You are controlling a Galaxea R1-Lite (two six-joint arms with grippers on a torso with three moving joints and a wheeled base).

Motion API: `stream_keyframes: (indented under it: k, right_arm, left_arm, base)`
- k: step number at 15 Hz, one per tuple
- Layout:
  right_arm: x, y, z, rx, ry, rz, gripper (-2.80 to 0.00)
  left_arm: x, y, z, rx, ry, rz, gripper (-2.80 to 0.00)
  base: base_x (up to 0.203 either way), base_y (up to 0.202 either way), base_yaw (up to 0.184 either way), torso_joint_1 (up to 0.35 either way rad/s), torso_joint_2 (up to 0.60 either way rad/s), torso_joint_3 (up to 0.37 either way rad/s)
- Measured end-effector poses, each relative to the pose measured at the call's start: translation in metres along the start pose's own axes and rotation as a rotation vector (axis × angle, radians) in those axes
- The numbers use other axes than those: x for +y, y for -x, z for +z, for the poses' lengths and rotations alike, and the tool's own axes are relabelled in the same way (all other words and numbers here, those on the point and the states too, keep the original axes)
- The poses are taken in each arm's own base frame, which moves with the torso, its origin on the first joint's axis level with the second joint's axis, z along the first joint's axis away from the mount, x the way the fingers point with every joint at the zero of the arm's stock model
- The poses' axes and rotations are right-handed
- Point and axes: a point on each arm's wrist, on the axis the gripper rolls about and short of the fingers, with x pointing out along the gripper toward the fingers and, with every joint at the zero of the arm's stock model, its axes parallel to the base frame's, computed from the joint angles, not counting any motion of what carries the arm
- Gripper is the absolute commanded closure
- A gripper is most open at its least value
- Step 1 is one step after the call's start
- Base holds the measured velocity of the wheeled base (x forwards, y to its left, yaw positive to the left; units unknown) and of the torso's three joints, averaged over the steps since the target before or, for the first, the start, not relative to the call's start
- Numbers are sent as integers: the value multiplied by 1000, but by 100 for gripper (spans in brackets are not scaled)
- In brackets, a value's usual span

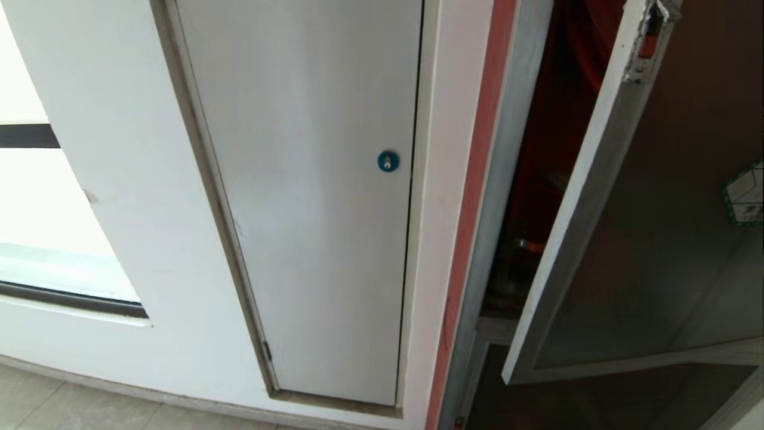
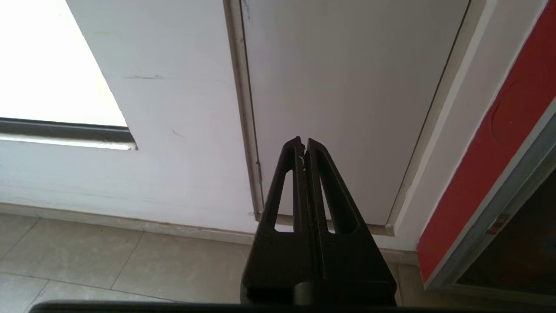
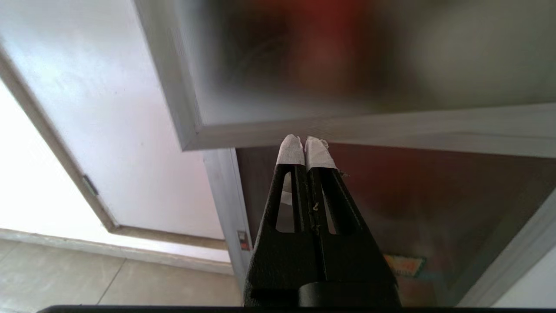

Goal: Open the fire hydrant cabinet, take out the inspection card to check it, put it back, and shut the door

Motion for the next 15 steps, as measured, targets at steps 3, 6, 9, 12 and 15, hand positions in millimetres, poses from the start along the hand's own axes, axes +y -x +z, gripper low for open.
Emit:
stream_keyframes:
  k: [3, 6, 9, 12, 15]
  right_arm:
    - [0, 0, 0, 0, 0, 1, 0]
    - [0, 0, 0, 0, 0, 0, 0]
    - [0, 0, 0, 0, 0, 0, 0]
    - [0, 0, 0, 0, 0, 1, 0]
    - [0, 0, 0, 0, 0, 0, 0]
  left_arm:
    - [0, 0, 0, 0, 0, 0, 0]
    - [0, 0, 0, 0, 1, 0, 0]
    - [0, 0, 0, 0, 2, 1, 0]
    - [0, 0, 0, 0, 2, 0, 0]
    - [0, 0, 0, 0, 2, 0, 0]
  base:
    - [196, 0, -3, 2, 2, 1]
    - [173, 0, 1, 7, 2, 0]
    - [0, 0, 0, 0, 0, 0]
    - [0, 0, 0, 0, 0, 0]
    - [0, 0, 0, 0, 0, 0]
